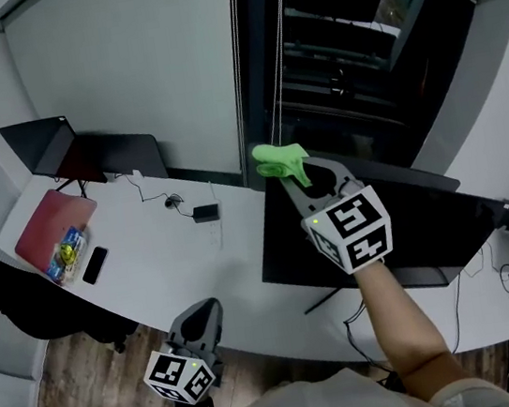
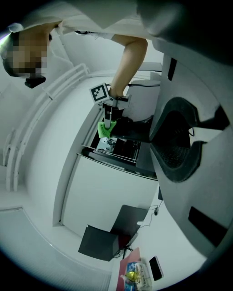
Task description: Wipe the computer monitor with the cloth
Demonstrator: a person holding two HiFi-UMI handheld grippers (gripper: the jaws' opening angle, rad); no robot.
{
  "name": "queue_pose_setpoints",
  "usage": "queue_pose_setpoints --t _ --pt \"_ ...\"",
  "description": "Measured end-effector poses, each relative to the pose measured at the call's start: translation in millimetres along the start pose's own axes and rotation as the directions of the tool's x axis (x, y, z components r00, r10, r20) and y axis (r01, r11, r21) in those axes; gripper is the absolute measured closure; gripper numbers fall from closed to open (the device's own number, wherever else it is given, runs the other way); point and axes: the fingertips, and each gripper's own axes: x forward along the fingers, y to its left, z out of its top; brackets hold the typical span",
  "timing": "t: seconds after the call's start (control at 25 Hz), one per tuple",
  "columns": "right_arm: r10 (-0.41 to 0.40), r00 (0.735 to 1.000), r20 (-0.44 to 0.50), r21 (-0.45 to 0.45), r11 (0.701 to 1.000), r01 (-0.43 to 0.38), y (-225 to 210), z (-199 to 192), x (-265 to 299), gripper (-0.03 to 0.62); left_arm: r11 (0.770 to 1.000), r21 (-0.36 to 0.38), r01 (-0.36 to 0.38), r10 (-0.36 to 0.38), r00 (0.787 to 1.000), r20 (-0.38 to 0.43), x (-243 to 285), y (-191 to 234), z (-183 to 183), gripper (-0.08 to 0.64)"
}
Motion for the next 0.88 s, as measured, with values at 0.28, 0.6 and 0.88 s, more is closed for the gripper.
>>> queue_pose_setpoints --t 0.28,0.6,0.88 --pt "0.005 0.998 -0.061 -0.205 0.979 -0.017 25 7 23 0.523 1.0 -0.001 -0.018 0.018 1.0 0.005 -12 4 -2 0.538" --pt "-0.022 0.992 -0.124 -0.38 0.925 -0.027 44 11 43 0.523 1.0 0.003 -0.014 0.014 1.0 0.008 -17 5 -2 0.538" --pt "-0.095 0.967 -0.235 -0.558 0.828 -0.054 68 -8 60 0.524 1.0 -0.003 -0.022 0.022 1.0 0.007 -24 10 -4 0.538"
